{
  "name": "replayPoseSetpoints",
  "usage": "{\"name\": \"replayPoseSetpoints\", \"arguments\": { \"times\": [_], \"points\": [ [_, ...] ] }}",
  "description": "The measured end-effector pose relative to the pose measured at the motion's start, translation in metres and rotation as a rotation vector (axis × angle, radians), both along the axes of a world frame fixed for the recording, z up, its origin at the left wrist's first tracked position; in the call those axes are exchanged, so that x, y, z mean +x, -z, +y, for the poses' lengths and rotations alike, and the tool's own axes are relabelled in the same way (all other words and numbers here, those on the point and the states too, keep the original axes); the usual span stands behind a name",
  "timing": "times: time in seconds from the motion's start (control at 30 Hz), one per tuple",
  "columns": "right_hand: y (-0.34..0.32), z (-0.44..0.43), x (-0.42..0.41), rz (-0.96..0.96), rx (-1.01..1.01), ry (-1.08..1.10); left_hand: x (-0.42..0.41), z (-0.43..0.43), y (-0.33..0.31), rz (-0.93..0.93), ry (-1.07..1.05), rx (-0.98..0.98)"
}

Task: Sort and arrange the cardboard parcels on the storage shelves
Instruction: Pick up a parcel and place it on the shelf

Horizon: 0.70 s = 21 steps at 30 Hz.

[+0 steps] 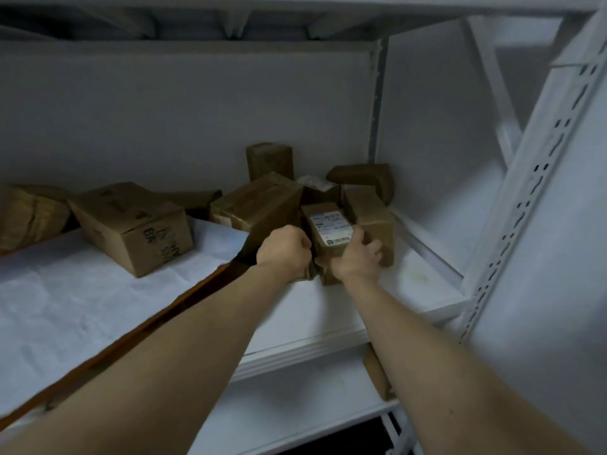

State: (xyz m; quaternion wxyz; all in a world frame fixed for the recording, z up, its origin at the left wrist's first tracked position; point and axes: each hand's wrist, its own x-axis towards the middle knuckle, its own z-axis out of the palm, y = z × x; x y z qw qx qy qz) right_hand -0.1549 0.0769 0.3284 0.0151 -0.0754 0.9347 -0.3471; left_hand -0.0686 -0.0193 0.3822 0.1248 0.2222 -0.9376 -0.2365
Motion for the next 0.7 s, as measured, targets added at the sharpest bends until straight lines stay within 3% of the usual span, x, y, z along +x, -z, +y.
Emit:
{"name": "replayPoseSetpoints", "arguments": {
  "times": [0.47, 0.7],
  "points": [
    [0.01, -0.015, -0.011, 0.015, -0.052, 0.001, 0.002, -0.006, 0.006, -0.028, -0.009, 0.017],
    [0.008, 0.016, 0.014, -0.03, -0.232, 0.05, 0.015, 0.002, 0.003, 0.014, -0.01, 0.088]
  ]
}}
